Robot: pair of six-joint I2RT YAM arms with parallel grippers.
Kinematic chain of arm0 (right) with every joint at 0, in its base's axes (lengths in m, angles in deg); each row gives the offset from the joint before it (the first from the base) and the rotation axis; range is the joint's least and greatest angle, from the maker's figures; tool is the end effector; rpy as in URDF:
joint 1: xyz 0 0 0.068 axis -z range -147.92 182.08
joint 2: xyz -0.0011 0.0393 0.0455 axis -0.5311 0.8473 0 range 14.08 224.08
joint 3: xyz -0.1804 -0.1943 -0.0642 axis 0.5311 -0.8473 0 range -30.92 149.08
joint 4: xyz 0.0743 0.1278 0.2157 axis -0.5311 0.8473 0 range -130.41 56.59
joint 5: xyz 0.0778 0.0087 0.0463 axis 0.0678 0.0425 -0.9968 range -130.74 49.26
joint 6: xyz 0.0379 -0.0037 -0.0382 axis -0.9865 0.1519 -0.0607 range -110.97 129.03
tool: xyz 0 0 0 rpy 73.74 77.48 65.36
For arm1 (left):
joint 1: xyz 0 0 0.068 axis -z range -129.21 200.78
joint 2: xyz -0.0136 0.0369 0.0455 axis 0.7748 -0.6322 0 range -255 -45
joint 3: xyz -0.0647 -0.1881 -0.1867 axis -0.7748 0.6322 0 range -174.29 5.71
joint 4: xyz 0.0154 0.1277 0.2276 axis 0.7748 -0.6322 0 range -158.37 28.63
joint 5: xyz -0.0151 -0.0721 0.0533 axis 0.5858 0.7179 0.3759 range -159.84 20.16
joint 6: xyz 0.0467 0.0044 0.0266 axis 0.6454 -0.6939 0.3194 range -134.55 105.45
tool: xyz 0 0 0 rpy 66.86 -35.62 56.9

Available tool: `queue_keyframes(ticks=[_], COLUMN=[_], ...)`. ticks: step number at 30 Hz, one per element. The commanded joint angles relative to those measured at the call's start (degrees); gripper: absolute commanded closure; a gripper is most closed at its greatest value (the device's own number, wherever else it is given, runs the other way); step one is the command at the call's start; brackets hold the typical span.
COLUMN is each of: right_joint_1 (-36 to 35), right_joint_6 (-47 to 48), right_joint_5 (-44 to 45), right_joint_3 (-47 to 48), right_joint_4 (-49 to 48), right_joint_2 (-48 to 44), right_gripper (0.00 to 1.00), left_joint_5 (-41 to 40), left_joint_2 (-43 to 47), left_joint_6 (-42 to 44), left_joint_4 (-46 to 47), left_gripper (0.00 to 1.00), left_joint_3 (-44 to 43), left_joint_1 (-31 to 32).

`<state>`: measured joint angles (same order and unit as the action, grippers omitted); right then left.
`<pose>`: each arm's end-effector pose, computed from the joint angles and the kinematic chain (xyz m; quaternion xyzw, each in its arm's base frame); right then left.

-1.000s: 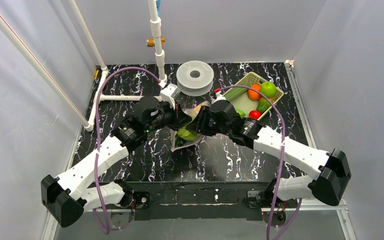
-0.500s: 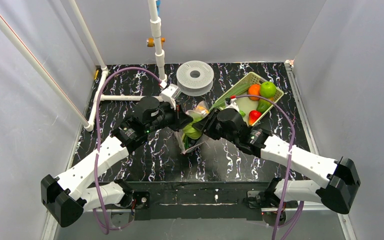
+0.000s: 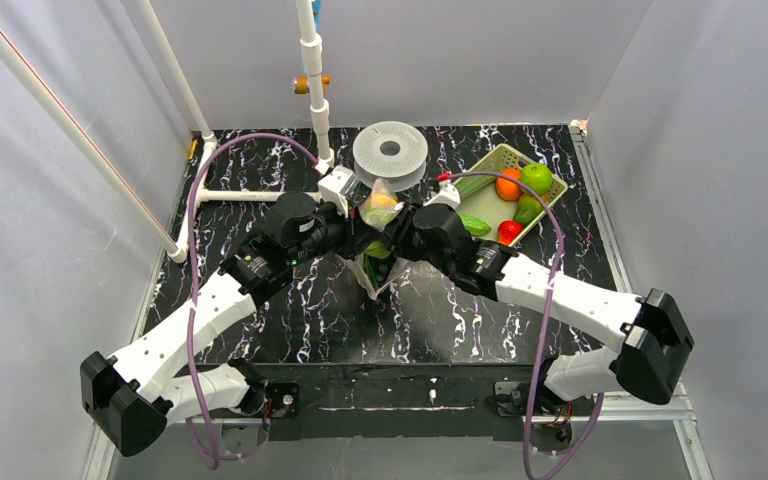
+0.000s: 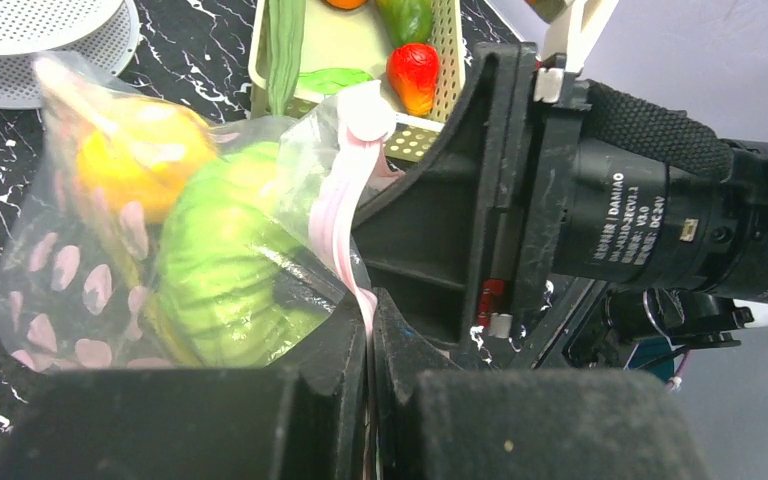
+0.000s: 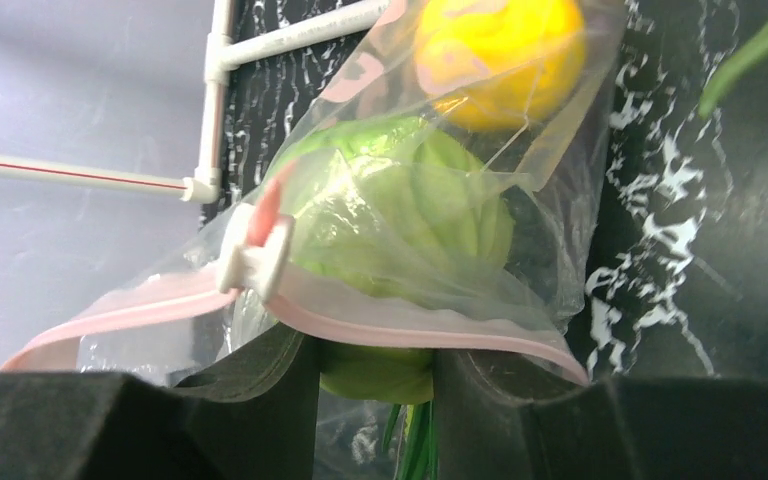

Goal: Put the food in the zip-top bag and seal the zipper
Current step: Place the fake vegetable in the zipper food storage bag.

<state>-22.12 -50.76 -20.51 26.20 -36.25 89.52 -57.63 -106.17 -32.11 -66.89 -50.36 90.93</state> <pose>0.1881 0.2396 0.3079 0.1374 0.8127 0.3793 0.4205 0.1854 -0.1662 0.3628 0.2164 0.7370 -0.3781 0.5167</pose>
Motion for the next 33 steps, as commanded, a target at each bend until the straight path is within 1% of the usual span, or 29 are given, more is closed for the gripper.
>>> queue_keyframes(ticks=[1,2,4,5,6,8,9,11,15,16,18,23,28,31,33], right_joint_1=[-0.37,-0.46,-0.47,-0.47,-0.47,-0.40,-0.24,0.06,0.86,0.99,1.27,1.28,1.37,1.37,1.37], right_joint_6=[15.58,16.89,18.80,18.90,18.89,18.85,19.20,20.61,22.27,22.67,23.64,23.97,23.97,23.45,22.94], right_joint_5=[8.47,8.19,6.27,4.91,4.00,1.74,0.35,-2.80,-8.41,-9.29,-11.51,-11.84,-16.61,-17.52,-17.65], right_joint_3=[5.12,5.04,5.31,6.18,7.47,9.18,9.83,10.58,10.41,10.27,10.38,8.68,6.72,6.16,6.42], right_joint_4=[-5.18,-5.41,-5.49,-4.45,-0.90,2.65,4.50,6.88,12.22,14.11,18.65,27.61,28.35,27.23,26.60], right_joint_2=[3.52,4.30,5.53,5.91,6.14,5.94,5.54,4.34,0.87,-0.36,-1.89,-8.67,-15.04,-15.68,-14.45], right_gripper=[0.78,0.76,0.67,0.65,0.64,0.53,0.50,0.38,0.29,0.24,0.22,0.21,0.13,0.09,0.03], left_joint_5=[5.09,4.92,4.03,3.35,2.48,0.13,-0.69,-2.00,-2.94,-3.01,-3.07,-2.89,-2.94,-2.07,-1.62], left_joint_2=[2.01,2.02,2.28,2.42,2.69,3.65,4.08,4.71,5.05,4.92,4.60,4.03,3.46,2.86,2.54], left_joint_6=[-1.40,-1.42,-1.42,-1.30,-1.25,-1.33,-1.33,-1.42,-1.47,-1.55,-1.52,-1.53,-1.55,-2.00,-2.18], left_joint_4=[1.43,1.46,1.62,1.58,1.50,1.85,2.01,2.13,2.04,2.05,2.06,2.10,2.18,2.22,2.31], left_gripper=[1.00,1.00,1.00,1.00,1.00,1.00,1.00,1.00,1.00,1.00,1.00,1.00,1.00,1.00,1.00], left_joint_3=[-2.11,-2.05,-1.73,-1.61,-1.44,-0.65,-0.25,0.08,0.09,0.19,0.24,0.12,0.25,0.10,0.03], left_joint_1=[0.60,0.61,0.64,0.59,0.56,0.62,0.61,0.56,0.55,0.49,0.55,0.56,0.48,0.50,0.55])
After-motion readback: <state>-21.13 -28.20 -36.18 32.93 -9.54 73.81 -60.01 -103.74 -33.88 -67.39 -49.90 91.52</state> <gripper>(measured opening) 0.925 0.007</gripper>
